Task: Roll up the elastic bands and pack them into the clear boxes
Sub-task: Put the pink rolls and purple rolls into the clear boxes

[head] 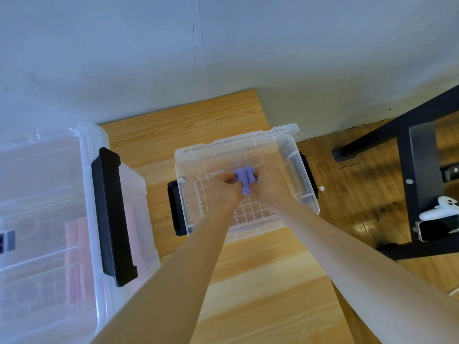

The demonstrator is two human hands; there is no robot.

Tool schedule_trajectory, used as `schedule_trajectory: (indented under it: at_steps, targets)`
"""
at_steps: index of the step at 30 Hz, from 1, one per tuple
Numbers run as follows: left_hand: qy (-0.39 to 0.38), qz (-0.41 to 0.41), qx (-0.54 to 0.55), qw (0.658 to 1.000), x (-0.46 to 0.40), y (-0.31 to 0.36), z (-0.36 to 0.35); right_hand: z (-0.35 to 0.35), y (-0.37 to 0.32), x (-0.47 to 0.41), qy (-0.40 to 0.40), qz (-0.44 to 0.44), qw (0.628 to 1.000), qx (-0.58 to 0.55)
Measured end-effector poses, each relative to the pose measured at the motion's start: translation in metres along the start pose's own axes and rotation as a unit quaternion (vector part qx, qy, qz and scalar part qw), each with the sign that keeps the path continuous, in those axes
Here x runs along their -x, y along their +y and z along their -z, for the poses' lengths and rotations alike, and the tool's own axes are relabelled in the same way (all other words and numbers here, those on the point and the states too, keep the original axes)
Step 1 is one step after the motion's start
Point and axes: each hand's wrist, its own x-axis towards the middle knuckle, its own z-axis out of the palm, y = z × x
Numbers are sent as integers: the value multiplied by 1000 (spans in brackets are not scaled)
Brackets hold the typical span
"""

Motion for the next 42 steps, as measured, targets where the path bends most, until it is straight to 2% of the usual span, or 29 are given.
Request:
schedule_trajectory:
  at_steps: [6, 16, 24, 28, 35, 39, 42]
  targets:
    - [0, 24, 36, 999, -3, -5, 10, 5, 3, 1, -1, 7, 1000, 11]
    - [15, 26, 3, 1000, 1, -2, 18, 9, -3, 5, 7, 1, 998, 65]
    - [17, 25, 9, 1000, 15, 5, 26, 22, -8, 20, -6, 32, 996, 83]
    - [1, -16, -12, 1000, 38, 14, 36, 44, -15, 37, -10, 48, 997, 61]
    - [-24, -143, -67, 987, 78, 55, 70, 105, -36, 69, 22, 106, 993, 40]
    - [0, -222, -92, 971, 87, 89, 93, 134, -52, 73, 62, 145, 987, 16]
    - [41, -227, -84, 969, 77, 107, 102, 143, -60, 56, 97, 150, 984, -13]
